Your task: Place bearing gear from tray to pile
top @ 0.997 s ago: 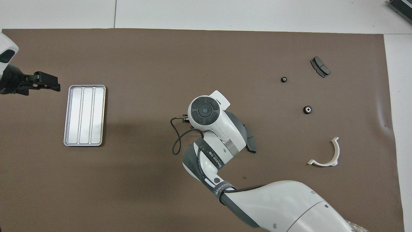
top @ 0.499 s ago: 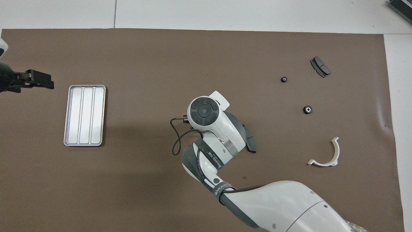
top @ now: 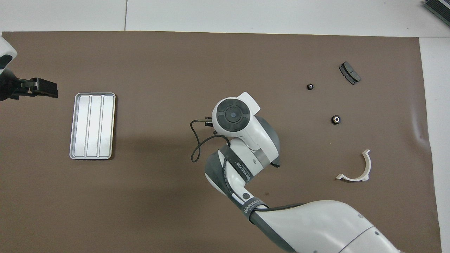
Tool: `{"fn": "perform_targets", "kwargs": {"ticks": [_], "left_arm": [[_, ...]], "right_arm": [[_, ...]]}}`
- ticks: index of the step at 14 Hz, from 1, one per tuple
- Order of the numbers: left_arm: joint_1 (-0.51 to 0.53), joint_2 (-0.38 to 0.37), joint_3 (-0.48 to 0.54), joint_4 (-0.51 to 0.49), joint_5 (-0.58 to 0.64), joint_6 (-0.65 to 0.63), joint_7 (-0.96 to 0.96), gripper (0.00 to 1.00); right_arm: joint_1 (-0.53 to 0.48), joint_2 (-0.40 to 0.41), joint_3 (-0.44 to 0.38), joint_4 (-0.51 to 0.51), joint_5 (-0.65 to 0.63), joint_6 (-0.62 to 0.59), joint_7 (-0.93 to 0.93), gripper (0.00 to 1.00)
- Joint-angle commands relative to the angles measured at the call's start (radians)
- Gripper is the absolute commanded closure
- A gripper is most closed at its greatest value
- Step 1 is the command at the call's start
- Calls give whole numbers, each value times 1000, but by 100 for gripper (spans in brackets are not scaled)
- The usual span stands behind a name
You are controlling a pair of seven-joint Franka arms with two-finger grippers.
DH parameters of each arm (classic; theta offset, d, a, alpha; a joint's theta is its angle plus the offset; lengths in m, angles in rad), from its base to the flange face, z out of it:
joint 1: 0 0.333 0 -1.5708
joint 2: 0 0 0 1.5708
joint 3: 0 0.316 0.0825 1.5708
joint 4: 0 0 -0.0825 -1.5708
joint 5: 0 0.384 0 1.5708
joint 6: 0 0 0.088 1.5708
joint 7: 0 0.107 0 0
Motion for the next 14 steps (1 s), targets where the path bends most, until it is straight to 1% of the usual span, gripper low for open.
{"fn": "perform_targets", "kwargs": {"ticks": [1,3,6,7,9,11,12,13,14], "left_arm": [[-9,-35,-8,-13,18,-49,5,0],[-7,-43,-11,-15,13,-65,5,0],[-9,-41,-14,-13,12,-58,5,0],[-9,-40,-23,-12,10,-56,5,0],[-9,-40,-43,-12,-1,-56,5,0],[-9,-41,-75,-13,-20,-59,5,0],[-9,-41,-86,-13,-21,-64,5,0],[-9,-43,-91,-13,-21,-70,5,0],[-9,-44,-91,-15,-21,-79,5,0]], "right_arm": [[-99,-147,14,-154,-13,-4,-79,100],[-158,-208,14,-241,-7,5,-133,100],[-267,-259,15,-324,1,10,-289,100],[-295,-265,15,-356,1,24,-338,100],[-350,-285,15,-441,1,111,-415,100],[-392,-290,15,-491,1,149,-482,100],[-400,-284,15,-499,1,168,-493,100],[-404,-282,14,-514,1,192,-493,91],[-410,-282,14,-514,1,197,-496,48]]}}
